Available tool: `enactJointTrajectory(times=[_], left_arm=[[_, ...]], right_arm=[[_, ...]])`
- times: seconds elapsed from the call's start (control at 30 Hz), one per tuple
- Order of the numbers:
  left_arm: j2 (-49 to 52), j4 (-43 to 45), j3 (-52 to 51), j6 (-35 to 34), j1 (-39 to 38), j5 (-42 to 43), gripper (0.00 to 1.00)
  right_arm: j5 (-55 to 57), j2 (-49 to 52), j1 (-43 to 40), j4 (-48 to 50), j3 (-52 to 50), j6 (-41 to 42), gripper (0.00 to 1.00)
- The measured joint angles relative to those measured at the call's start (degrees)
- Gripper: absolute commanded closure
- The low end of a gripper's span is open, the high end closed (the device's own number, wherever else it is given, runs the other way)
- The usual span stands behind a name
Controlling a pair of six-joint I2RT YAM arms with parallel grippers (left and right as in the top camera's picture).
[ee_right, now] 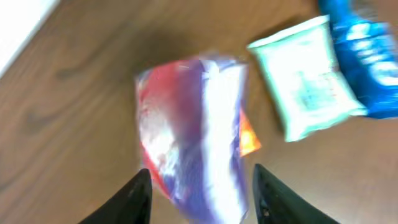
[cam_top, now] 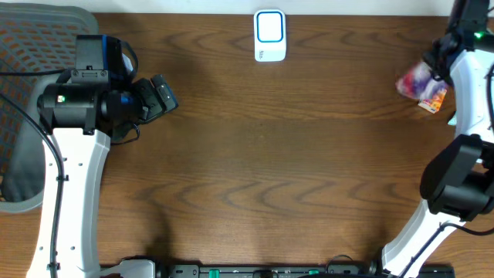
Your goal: Scan the item barcode
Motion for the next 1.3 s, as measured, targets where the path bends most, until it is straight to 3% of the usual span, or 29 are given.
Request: enactJointTrajectory(times=[0.03,0.07,0.47,0.7,1.0,1.3], left_arm=[[0.0,0.0,0.0,0.0,0.0,0.0,0.02],[0.0,0.0,0.0,0.0,0.0,0.0,0.02],[0.0,0.0,0.0,0.0,0.0,0.0,0.02],[0.0,0.0,0.0,0.0,0.0,0.0,0.02],[0.0,0.0,0.0,0.0,0.0,-0.02,0.02],[0.0,-0.02,0.0,0.0,0.0,0.02,0.02]], right_arm=[[1.25,0.0,-0.59,-0.79,0.0,0.52,0.27],[2.27,0.0,-1.18,-1.33,0.0,0.39,0.25],[-5.29,-0.28,-2.29,-2.47,0.0,-2.16,0.16],[-18.08,-9.4,1.81,-4.92,-0.04,-3.87,0.01],[-21.18,-29.38,14.1,-19.06,-1.38,-8.76,0.01],[-18.56,-47.32,24.7,-14.16,-23.54,-9.73,0.01]])
